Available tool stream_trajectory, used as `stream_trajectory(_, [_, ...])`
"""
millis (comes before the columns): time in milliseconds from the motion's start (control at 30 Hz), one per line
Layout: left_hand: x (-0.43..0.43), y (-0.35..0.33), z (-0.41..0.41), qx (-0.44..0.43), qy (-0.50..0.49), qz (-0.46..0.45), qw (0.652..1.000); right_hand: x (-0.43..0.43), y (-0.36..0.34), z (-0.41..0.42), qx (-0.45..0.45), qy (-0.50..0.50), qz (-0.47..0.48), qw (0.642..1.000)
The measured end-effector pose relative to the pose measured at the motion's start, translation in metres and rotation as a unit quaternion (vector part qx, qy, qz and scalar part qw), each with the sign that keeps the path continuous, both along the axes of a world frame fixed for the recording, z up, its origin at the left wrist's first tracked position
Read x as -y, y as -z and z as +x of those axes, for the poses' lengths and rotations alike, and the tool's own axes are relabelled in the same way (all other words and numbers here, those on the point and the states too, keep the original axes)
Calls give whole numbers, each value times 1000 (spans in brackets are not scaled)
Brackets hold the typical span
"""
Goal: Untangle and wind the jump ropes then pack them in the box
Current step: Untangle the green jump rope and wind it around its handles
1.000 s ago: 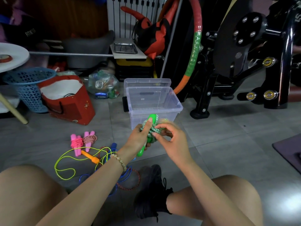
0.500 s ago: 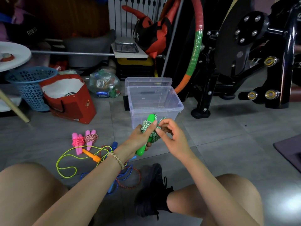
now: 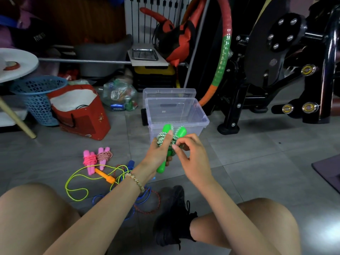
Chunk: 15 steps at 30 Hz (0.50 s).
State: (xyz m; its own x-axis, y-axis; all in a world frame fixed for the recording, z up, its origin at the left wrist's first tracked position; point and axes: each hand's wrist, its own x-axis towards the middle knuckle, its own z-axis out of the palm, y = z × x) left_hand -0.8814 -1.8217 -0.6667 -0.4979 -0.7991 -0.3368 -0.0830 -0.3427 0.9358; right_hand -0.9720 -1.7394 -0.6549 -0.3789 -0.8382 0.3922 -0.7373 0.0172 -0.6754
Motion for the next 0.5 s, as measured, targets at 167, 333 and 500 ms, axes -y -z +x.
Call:
stream_trajectory(167, [16,-9,12,-25,-26,51,998,-9,-23,-6,347,-86,59,932])
stream_trajectory(333, [3,-8,10,36,32,-40,998,4,-34,0,377,-29,-31,925])
stream_trajectory(500, [-7,-10,12,-15,11,-88,996,15,-32,2,284,37,-85,954])
